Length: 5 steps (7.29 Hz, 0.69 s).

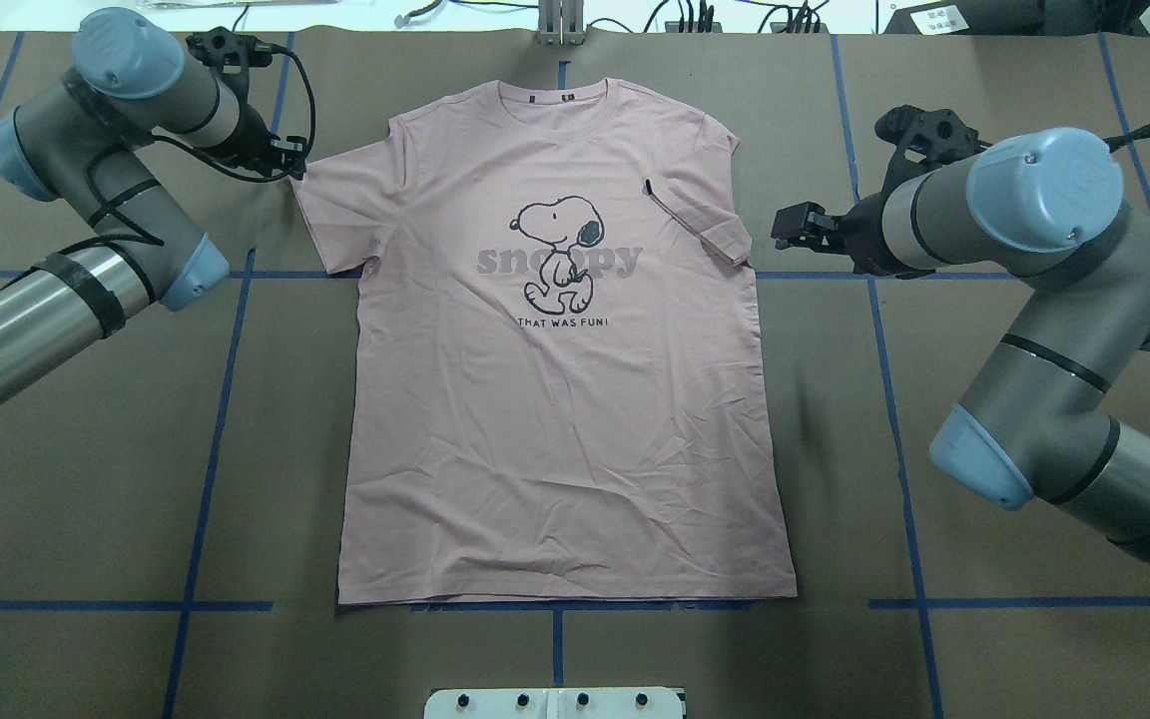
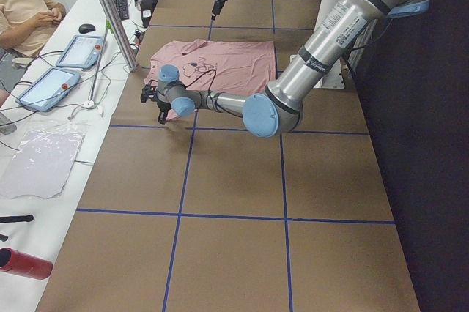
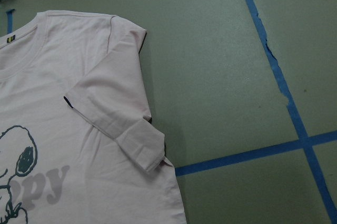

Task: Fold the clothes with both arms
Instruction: 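Raise the right gripper away while the left arm reaches toward the other sleeve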

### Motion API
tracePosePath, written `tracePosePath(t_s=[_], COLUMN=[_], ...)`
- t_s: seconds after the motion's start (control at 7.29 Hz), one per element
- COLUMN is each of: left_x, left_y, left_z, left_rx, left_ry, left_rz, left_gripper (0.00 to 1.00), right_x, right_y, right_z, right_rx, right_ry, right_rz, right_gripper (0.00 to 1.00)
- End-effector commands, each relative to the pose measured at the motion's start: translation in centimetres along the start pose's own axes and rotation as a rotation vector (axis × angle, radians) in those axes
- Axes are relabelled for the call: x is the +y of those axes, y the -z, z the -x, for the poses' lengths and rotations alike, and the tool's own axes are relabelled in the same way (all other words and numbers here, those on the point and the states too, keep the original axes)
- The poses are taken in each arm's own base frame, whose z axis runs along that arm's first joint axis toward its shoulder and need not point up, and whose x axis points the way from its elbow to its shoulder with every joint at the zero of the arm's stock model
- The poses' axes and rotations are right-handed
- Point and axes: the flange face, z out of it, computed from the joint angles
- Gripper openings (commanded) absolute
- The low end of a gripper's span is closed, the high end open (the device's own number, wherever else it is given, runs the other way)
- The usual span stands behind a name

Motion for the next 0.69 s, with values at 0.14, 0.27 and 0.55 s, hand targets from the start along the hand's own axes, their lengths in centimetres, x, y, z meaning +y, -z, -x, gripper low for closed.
tracePosePath(t_s=[0.14, 0.27, 0.55], left_x=[-0.69, -0.70, -0.45], left_y=[-0.21, -0.56, -0.79], left_z=[-0.76, -0.75, -0.94], left_rx=[0.000, -0.005, -0.005], left_ry=[-0.004, -0.003, -0.007], left_rz=[-0.006, -0.001, 0.004], left_gripper=[0.48, 0.42, 0.18], right_x=[-0.12, -0.39, -0.82], right_y=[0.15, 0.31, 0.38], right_z=[0.29, 0.37, 0.23], right_rx=[-0.005, -0.007, -0.005], right_ry=[0.001, -0.001, -0.006], right_rz=[-0.007, -0.011, -0.017], right_gripper=[1.00, 1.00, 1.00])
